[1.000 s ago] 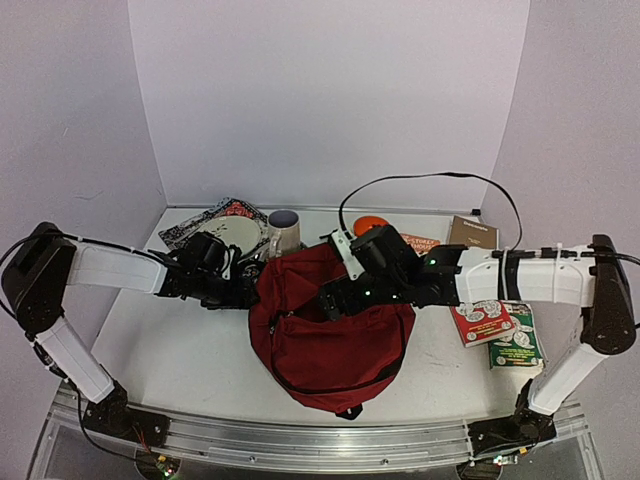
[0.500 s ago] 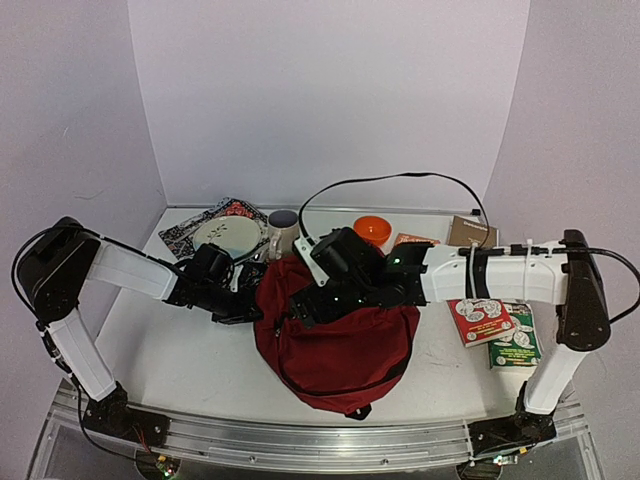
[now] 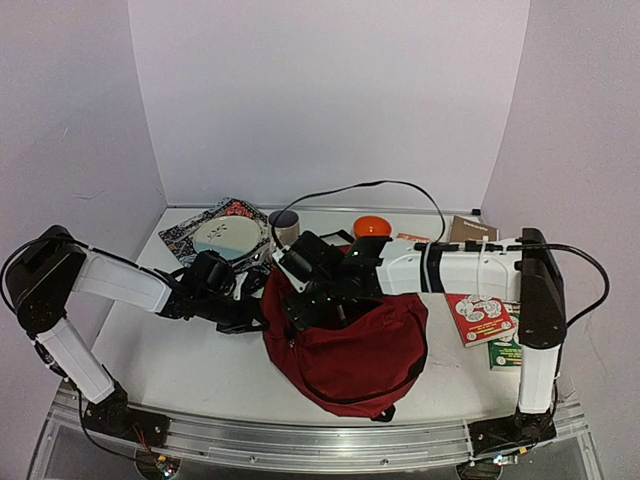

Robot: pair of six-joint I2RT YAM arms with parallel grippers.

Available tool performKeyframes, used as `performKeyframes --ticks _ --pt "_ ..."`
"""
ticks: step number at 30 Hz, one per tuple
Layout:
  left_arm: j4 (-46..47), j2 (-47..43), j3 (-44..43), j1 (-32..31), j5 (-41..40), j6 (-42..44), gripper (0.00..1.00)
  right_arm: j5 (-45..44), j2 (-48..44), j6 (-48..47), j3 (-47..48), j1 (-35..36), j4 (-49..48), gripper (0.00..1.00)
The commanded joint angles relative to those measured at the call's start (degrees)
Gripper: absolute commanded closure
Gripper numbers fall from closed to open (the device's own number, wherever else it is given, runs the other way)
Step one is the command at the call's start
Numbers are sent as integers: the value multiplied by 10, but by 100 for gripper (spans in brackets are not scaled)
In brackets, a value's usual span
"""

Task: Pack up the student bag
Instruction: Hold the student bag at the center of the board, then grab the lower front pocket of the student bag.

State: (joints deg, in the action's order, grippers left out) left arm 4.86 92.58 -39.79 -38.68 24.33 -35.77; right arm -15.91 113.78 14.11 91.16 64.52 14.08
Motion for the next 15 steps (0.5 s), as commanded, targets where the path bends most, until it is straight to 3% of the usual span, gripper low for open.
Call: performKeyframes --ticks 1,6,12,15 --pt "31 -45 7 -21 12 -17 100 -27 36 -22 57 10 96 34" --pt "31 -65 12 -27 7 -23 100 -39 66 -39 91 15 135 52" --pt "31 -75 14 -31 7 -25 100 -47 95 -47 117 19 159 66" --pt "31 -77 14 -35 7 -25 100 -42 107 -51 126 19 159 69"
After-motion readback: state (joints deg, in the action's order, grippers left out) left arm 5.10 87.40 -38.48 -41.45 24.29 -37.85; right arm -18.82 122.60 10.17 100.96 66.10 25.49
